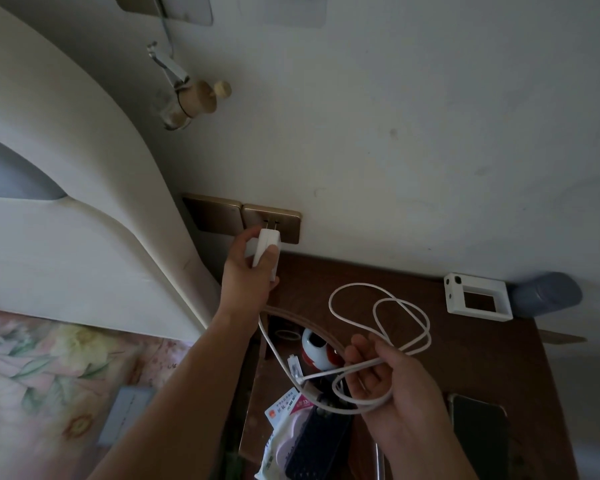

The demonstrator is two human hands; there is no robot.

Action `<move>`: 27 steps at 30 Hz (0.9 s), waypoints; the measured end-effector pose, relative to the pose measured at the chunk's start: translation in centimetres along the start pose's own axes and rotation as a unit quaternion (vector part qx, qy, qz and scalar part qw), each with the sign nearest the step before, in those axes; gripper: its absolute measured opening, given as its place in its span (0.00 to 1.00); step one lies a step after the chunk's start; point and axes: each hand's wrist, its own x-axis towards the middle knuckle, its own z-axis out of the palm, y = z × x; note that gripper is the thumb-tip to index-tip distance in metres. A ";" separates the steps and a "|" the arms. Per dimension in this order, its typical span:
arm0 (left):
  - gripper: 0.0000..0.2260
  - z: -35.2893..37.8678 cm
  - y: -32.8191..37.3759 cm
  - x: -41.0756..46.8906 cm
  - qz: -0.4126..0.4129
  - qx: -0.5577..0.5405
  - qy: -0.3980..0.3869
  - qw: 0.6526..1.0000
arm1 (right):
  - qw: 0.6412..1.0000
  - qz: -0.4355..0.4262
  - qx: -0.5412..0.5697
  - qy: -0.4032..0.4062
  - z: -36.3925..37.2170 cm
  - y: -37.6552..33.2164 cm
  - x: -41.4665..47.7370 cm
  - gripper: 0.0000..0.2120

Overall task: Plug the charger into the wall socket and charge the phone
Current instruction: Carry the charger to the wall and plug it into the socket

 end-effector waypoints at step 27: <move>0.13 1.0 0.4 0.7 -0.045 -0.039 0.073 0.996 | 1.000 -0.017 -0.004 -0.011 -0.3 -0.2 1.2 0.07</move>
